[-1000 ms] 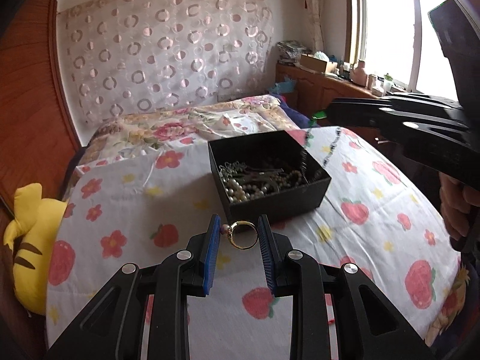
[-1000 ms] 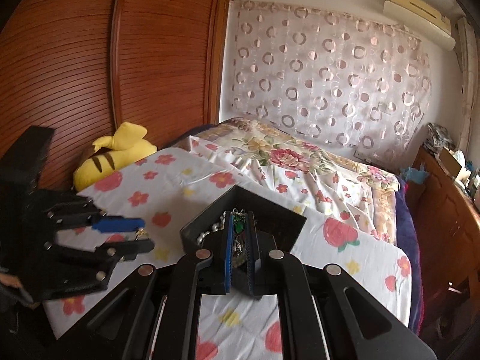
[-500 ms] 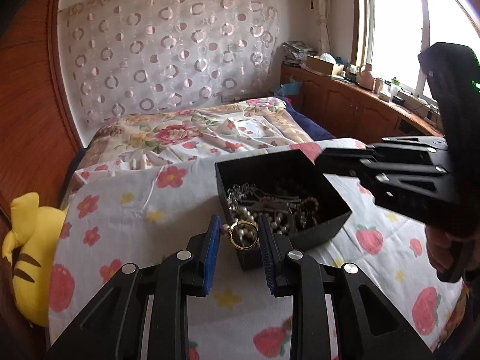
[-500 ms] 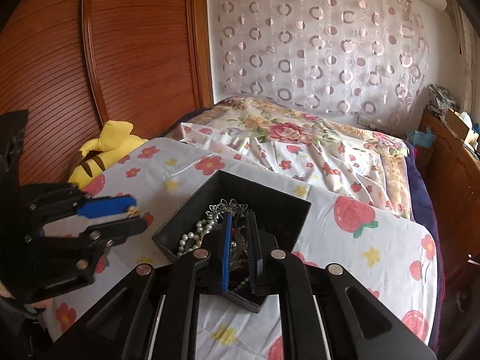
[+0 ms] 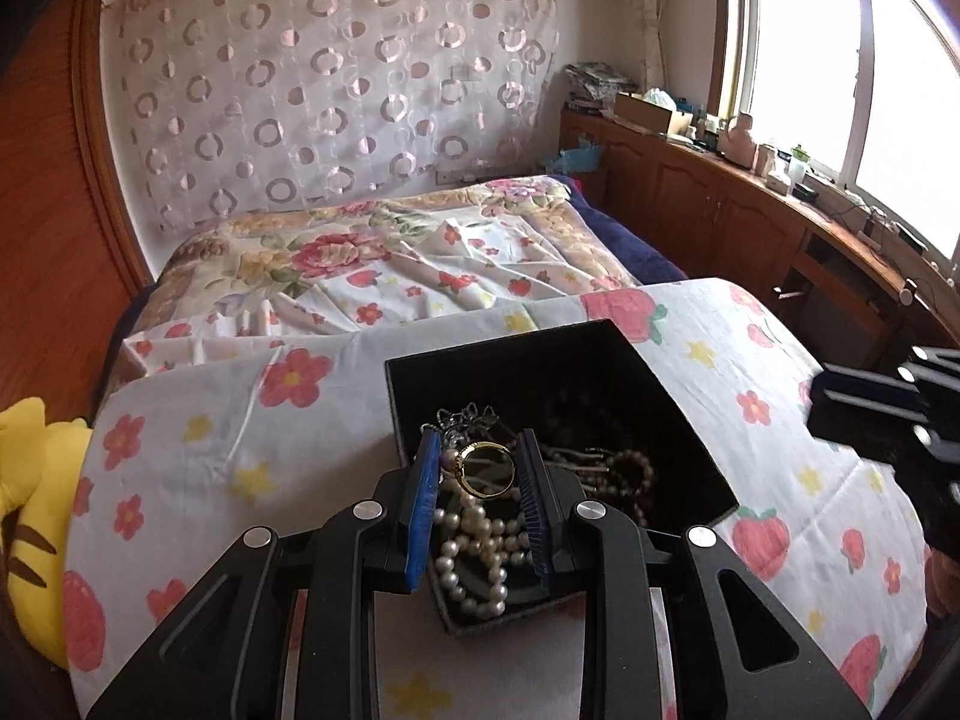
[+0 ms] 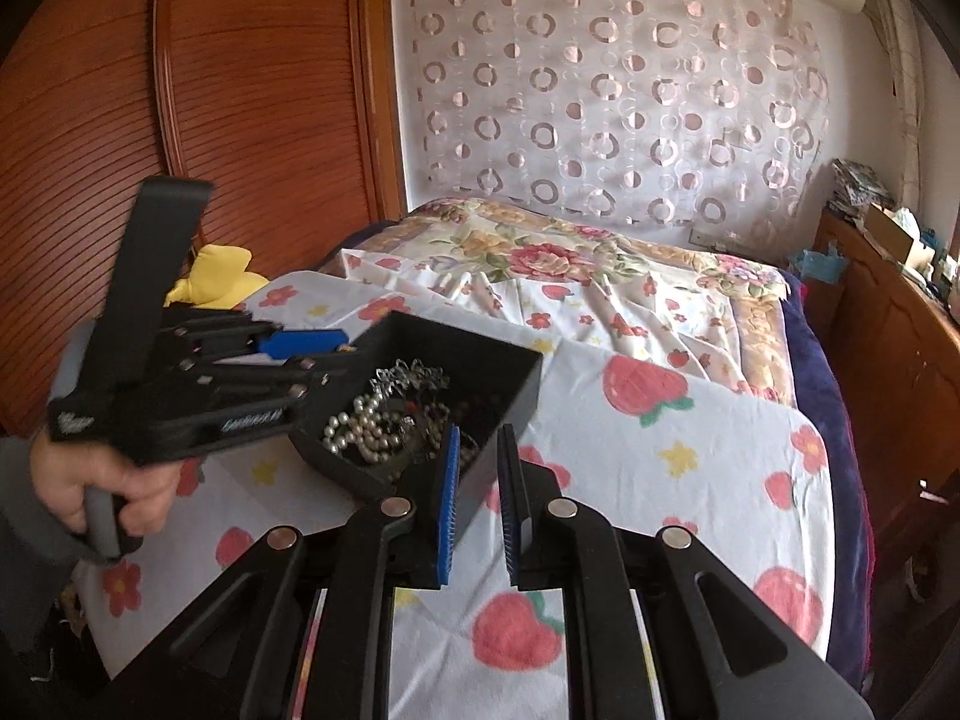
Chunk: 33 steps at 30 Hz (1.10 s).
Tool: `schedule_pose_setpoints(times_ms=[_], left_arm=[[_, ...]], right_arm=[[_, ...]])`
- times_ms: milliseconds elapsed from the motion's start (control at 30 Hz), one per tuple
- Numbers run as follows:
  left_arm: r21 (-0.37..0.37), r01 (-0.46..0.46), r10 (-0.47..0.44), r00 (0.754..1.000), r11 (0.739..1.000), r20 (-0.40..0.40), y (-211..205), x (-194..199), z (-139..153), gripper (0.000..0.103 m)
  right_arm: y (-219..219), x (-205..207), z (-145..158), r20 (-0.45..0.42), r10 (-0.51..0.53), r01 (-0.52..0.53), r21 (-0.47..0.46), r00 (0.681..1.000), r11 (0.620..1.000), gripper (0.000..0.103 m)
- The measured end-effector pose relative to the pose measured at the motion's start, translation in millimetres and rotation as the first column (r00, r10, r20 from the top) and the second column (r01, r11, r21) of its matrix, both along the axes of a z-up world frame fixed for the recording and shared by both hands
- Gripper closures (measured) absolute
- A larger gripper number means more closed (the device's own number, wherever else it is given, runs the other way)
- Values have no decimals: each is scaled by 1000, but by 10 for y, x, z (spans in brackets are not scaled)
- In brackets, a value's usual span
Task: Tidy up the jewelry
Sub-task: 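Carry the ring and green pendant over the black box and open both grippers, then grasp the red string bracelet with dark beads with the left gripper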
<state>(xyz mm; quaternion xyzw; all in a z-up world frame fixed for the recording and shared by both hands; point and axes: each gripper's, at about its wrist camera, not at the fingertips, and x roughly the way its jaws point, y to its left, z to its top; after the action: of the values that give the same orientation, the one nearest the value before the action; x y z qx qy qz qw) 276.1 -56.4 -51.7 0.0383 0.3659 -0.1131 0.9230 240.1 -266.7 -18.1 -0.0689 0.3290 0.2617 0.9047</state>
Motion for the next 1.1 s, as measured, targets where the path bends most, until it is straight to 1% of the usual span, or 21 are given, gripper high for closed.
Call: schedule_pose_setpoints(times_ms=[233, 300, 333, 367, 400, 500, 533, 567, 600, 800, 867, 900, 933, 967, 1000, 1100], left_arm=[[8, 10, -10, 1000, 1000, -1, -60, 28, -42, 78], [9, 17, -17, 1000, 1000, -2, -72, -3, -52, 77], [8, 19, -19, 1000, 1000, 0, -74, -20, -48, 70], [5, 23, -23, 1000, 1000, 5, -78, -46, -40, 60], [2, 25, -25, 1000, 1000, 12, -80, -74, -24, 56], [1, 30, -30, 999, 1000, 25, -95, -163, 25, 53], [3, 31, -31, 999, 1000, 28, -96, -195, 39, 50], [4, 30, -30, 999, 1000, 36, -88, -266, 57, 43], [3, 31, -31, 999, 1000, 44, -79, -333, 68, 40], [-7, 57, -56, 997, 998, 53, -9, -767, 68, 31], [-4, 66, -66, 996, 998, 55, 17, -945, 37, 24], [-5, 73, -72, 996, 997, 56, 29, -1033, 15, 23], [-6, 82, -81, 995, 997, 51, 43, -1104, -14, 23], [-7, 89, -89, 995, 996, 44, 59, -1182, -54, 23], [-9, 93, -93, 995, 996, 41, 59, -1238, -84, 23], [-21, 119, -119, 993, 993, -3, 95, -1442, -230, 23]], right_arm=[[-89, -139, -108, -7, -3, 3, 4, 1000, 1000, 89], [-86, -148, -125, -4, -11, 11, -2, 1000, 1000, 89], [-84, -164, -149, -1, -15, 15, -11, 1000, 1000, 89], [-76, -185, -163, 2, -17, 17, -17, 1000, 1000, 89], [-64, -206, -176, 6, -17, 18, -24, 1000, 1000, 89], [-54, -270, -203, 9, -14, 14, -27, 1000, 1000, 89], [-60, -308, -206, 10, -11, 12, -22, 1000, 1000, 89], [-67, -342, -204, 10, -11, 11, -15, 1000, 1000, 89], [-80, -381, -207, 8, -9, 9, -7, 1000, 1000, 89], [-134, -607, -252, -4, -6, 6, 19, 1000, 1000, 89], [-157, -683, -278, -7, -7, 7, 26, 1000, 1000, 88], [-172, -723, -295, -10, -5, 6, 32, 1000, 999, 86], [-186, -759, -308, -13, -6, 6, 36, 1000, 999, 81], [-206, -803, -324, -16, -9, 9, 39, 1000, 999, 80], [-224, -847, -340, -21, -10, 11, 43, 1000, 999, 79], [-241, -973, -389, -28, -7, 9, 43, 1000, 999, 79]])
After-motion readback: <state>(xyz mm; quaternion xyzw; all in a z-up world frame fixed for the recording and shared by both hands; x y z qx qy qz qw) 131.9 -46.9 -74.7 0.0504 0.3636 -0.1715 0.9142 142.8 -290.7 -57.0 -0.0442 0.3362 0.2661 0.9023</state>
